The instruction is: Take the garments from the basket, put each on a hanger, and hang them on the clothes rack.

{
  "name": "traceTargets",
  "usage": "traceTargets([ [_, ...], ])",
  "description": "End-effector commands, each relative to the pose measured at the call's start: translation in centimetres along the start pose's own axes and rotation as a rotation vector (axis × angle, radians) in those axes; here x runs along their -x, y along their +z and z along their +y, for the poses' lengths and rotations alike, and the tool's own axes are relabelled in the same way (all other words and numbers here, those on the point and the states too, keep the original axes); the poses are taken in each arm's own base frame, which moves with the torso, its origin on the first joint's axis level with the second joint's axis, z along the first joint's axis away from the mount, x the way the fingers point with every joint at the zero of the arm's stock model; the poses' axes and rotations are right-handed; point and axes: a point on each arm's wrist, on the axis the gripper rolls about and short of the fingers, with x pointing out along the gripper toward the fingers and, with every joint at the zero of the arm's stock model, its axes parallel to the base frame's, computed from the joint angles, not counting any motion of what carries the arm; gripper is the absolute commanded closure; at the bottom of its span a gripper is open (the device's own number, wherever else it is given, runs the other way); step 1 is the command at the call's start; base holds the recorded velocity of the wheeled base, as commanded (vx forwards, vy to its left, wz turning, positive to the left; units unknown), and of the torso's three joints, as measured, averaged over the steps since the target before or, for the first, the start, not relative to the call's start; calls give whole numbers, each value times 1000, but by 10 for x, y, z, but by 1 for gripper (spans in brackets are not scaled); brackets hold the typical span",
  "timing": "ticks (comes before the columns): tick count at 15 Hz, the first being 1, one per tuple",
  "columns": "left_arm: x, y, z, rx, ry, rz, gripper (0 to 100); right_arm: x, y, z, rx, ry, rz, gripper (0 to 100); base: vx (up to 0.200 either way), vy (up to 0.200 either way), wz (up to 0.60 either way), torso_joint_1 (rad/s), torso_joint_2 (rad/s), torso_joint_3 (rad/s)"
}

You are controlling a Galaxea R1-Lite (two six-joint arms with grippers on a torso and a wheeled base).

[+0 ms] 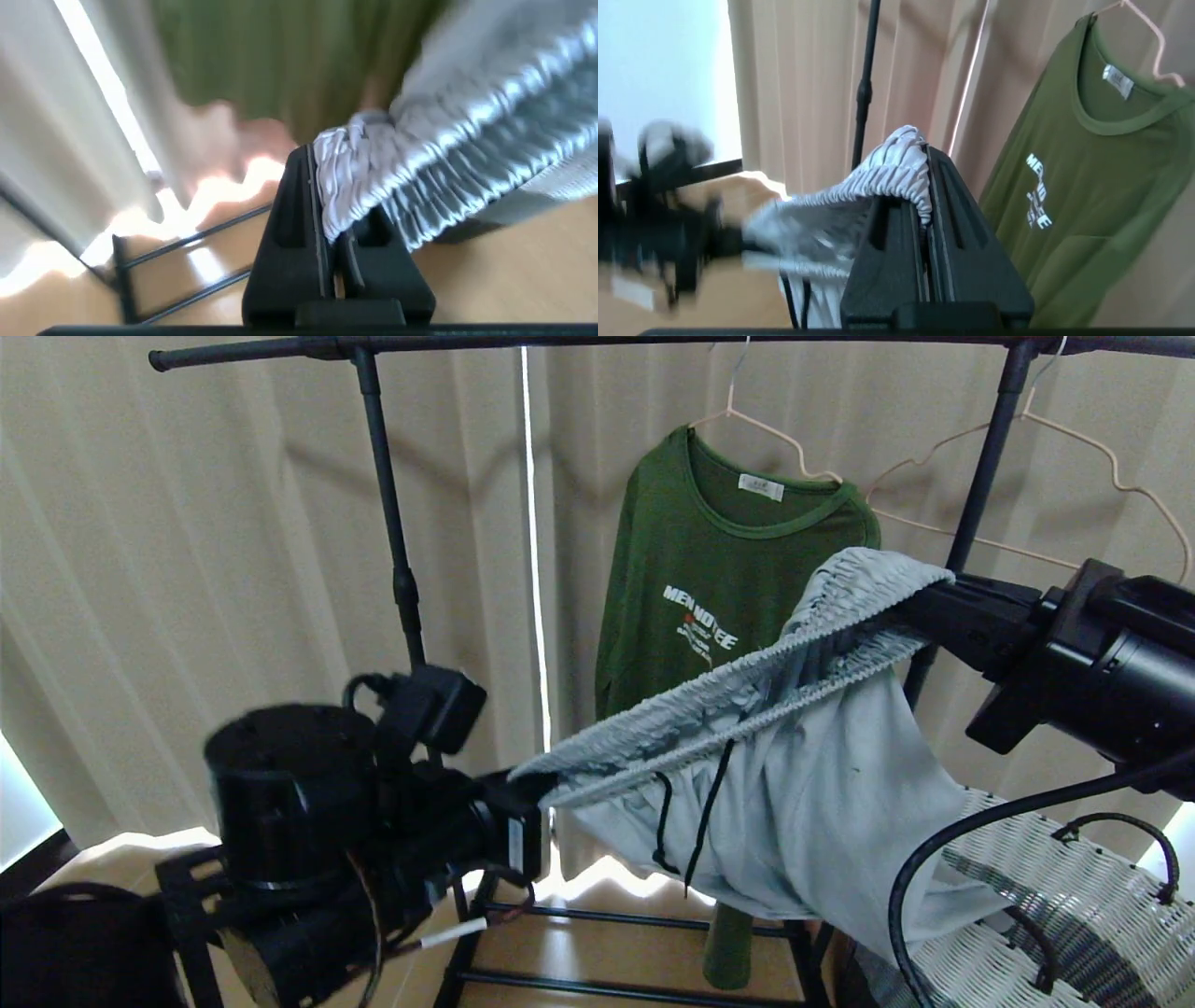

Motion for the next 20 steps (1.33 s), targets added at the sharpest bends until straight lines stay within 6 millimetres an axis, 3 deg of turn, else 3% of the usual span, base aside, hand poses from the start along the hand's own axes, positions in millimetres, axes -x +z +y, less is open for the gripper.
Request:
traceTargets([
  [1,39,89,26,37,47,-205,100,0,-1,-1,2,-5,4,100,0,0,0,0,0,0],
  [2,47,124,33,41,76,-225,100,0,0,-6,8,-26,3,100,0,0,0,0,0,0],
  [4,61,168,34,44,89,-264,100,-1,9,-12,19,-52,-32,100,0,0,0,0,0,0],
  [6,74,196,32,28,78,-282,100,-4,15,-17,34,-73,-54,100,0,0,0,0,0,0],
  [9,69,182,31,-43,86,-140,100,-7,8,-28,114,-122,-45,100,0,0,0,0,0,0],
  [12,66,172,30,-49,75,-104,100,-9,6,-39,143,-165,-50,100,0,0,0,0,0,0],
  [16,61,150,23,-57,47,4,100,-33,-11,-58,216,-215,-74,100,0,0,0,0,0,0],
  [20,65,143,23,-59,43,27,100,-38,-19,-67,238,-241,-63,100,0,0,0,0,0,0],
])
